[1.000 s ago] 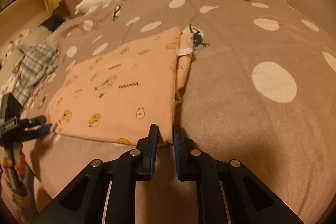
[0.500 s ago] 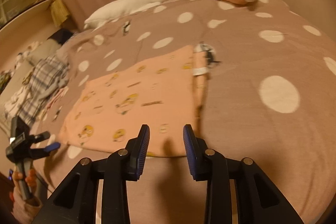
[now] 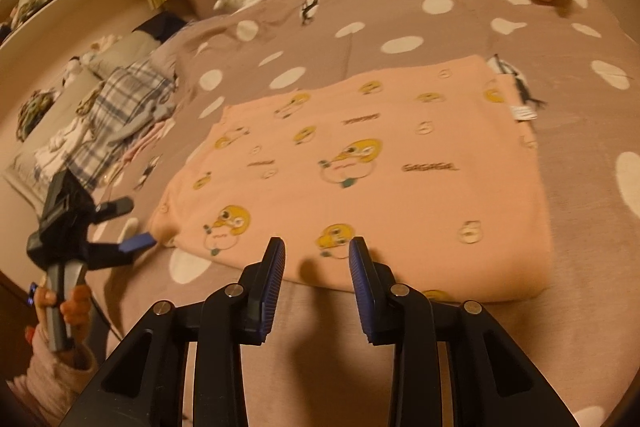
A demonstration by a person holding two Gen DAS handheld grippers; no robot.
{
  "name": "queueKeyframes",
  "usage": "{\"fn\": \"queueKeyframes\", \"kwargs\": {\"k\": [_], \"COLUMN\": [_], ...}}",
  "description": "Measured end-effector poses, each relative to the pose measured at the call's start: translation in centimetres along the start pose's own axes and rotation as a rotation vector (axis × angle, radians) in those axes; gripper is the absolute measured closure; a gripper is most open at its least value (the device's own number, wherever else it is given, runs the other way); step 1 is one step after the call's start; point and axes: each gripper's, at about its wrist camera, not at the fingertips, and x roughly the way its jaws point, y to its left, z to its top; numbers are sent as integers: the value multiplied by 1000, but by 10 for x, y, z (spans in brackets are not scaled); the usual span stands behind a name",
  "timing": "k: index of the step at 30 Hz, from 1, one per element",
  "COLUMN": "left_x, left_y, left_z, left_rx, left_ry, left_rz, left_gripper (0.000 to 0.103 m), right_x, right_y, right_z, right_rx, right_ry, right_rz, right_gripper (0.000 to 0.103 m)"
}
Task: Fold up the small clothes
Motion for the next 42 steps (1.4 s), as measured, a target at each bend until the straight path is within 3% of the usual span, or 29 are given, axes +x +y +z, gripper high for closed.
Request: {"fn": "queueKeyframes", "kwargs": {"k": [17, 24, 29, 34, 36, 38, 42], "left_x": [49, 62, 65, 66, 66, 65, 66], "left_y": [-12, -18, -19, -17, -16, -16, -18], "left_z": [55, 64, 68, 66, 66, 65, 64], "left_rx": [32, 38, 54, 85, 96, 102, 118], "left_ry": [41, 36, 50, 53, 54, 56, 54], "left_rz": [29, 64, 143, 191, 199, 204, 219], "left_gripper": [23, 26, 48, 64, 65, 66, 68], "right_x": [10, 26, 43, 67, 79, 101, 101], "right_y": [8, 11, 18, 29, 32, 29, 35], "right_z": [-1, 22, 42, 63, 69, 70, 71], "right_rx": [-1, 11, 33, 21, 5, 11, -31], "right_ry": [31, 20, 21, 38, 55, 139, 144], "right_rz": [15, 16, 27, -17, -48, -109, -140], "right_gripper": [70, 70, 70, 70, 70, 70, 70]}}
